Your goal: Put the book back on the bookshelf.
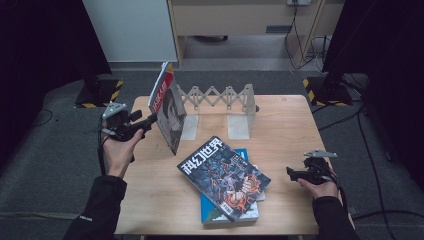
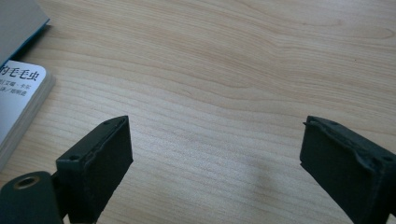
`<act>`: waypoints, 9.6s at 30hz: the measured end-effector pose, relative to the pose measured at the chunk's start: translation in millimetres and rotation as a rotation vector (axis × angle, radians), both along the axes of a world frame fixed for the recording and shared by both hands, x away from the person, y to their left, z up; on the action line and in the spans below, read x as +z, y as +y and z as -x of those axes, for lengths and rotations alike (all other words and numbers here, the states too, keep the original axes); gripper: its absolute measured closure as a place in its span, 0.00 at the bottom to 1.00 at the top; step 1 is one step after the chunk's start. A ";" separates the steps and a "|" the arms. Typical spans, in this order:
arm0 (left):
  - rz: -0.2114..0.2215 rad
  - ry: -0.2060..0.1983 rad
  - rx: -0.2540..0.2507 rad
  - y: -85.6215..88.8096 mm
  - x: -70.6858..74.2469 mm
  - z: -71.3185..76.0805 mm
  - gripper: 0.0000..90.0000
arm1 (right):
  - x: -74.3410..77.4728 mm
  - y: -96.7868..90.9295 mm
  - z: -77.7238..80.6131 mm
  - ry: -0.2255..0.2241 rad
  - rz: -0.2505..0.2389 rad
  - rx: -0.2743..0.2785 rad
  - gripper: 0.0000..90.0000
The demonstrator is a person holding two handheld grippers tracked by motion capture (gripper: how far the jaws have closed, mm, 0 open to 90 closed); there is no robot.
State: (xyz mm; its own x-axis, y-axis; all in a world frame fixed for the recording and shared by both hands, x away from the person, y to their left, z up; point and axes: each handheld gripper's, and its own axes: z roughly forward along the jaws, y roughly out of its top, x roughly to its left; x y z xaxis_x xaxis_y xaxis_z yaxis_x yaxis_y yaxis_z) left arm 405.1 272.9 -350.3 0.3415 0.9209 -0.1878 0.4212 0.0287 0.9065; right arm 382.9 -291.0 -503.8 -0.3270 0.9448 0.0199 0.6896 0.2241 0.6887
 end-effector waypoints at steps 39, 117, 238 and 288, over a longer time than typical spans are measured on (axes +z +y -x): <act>0.002 0.157 -0.183 -32.7 -105.9 33.7 0.27 | 25.4 38.4 8.4 -0.077 -0.069 0.153 0.25; 0.082 0.441 -0.423 -68.8 -161.5 19.9 0.21 | 14.6 85.8 18.2 -0.019 -0.138 0.241 0.31; 0.164 0.111 -0.128 -17.6 52.1 22.3 0.91 | -5.2 19.1 1.9 -0.012 -0.049 0.035 0.27; 0.005 -0.048 0.114 -73.9 30.4 -52.7 0.91 | -7.7 17.5 -1.2 -0.007 -0.053 0.039 0.28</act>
